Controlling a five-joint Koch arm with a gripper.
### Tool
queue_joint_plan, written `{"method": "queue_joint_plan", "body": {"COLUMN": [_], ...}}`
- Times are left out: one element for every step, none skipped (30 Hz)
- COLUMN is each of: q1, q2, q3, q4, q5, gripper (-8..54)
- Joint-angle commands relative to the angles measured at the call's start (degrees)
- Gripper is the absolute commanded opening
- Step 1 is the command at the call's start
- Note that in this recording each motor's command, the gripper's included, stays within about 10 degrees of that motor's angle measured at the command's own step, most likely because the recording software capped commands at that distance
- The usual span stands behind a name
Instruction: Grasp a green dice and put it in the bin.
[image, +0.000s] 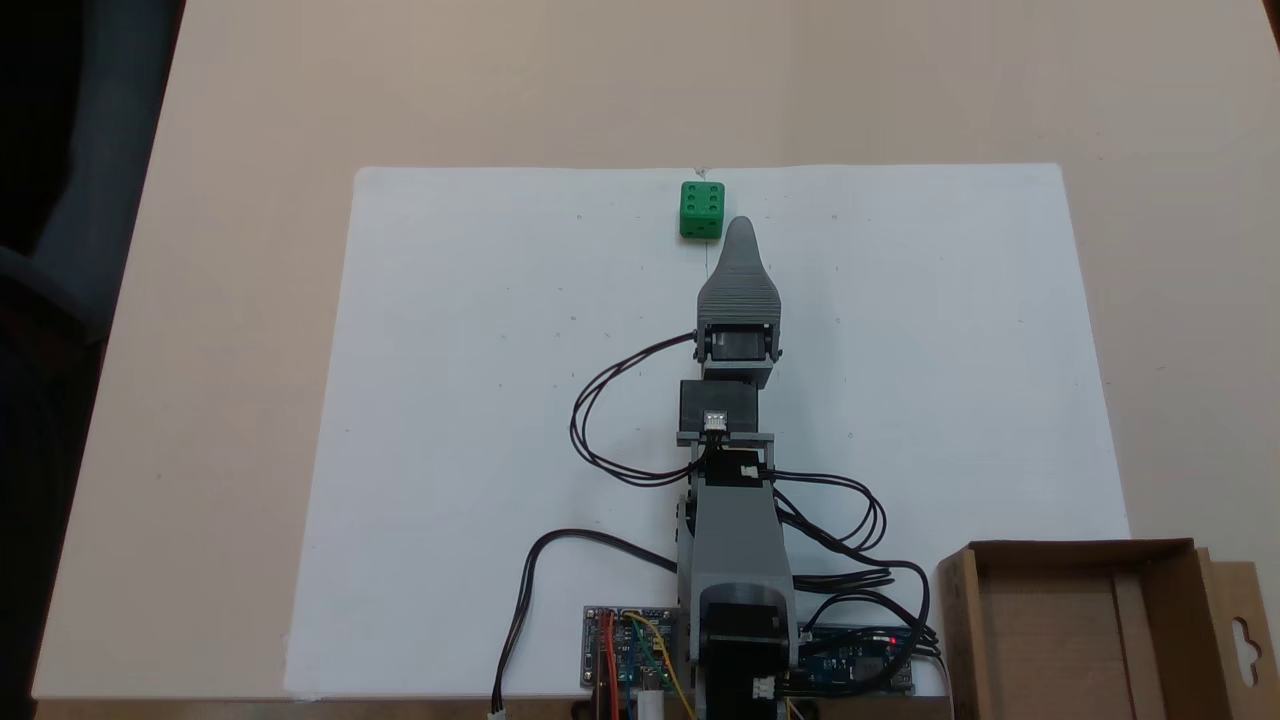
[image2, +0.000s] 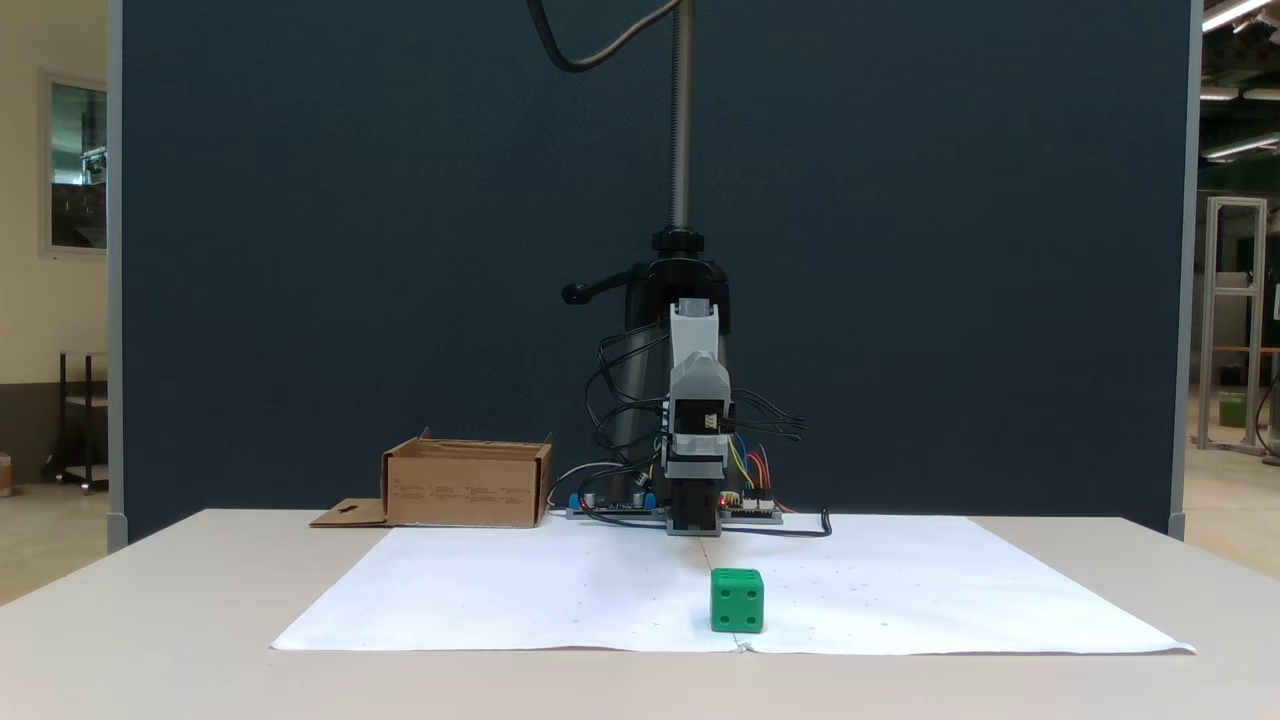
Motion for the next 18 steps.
{"method": "queue_joint_plan", "body": {"q1": [2.7, 2.7, 2.8, 2.8, 2.7, 2.7, 2.7, 2.8, 2.8, 2.7, 2.7, 2.8, 2.8, 2.7, 2.8, 2.7, 2.7, 2.8], "q2": [6.2, 6.2, 6.3, 6.3, 6.3, 6.2, 6.3, 6.3, 6.3, 6.3, 6.2, 6.2, 6.2, 6.3, 6.3, 6.2, 6.3, 6.3], "q3": [4.2, 4.2, 4.2, 4.2, 4.2, 4.2, 4.2, 4.2, 4.2, 4.2, 4.2, 4.2, 4.2, 4.2, 4.2, 4.2, 4.2, 4.2], "q4": [10.0, 10.7, 14.2, 17.9, 21.9, 25.8, 29.9, 33.4, 35.0, 35.0, 35.0, 35.0, 35.0, 35.0, 35.0, 35.0, 35.0, 35.0], "q5": [-3.4, -3.4, -3.4, -3.4, -3.4, -3.4, -3.4, -3.4, -3.4, -3.4, -3.4, -3.4, -3.4, -3.4, -3.4, -3.4, -3.4, -3.4], "gripper": [44.2, 44.2, 44.2, 44.2, 44.2, 44.2, 44.2, 44.2, 44.2, 44.2, 44.2, 44.2, 44.2, 44.2, 44.2, 44.2, 44.2, 44.2]}}
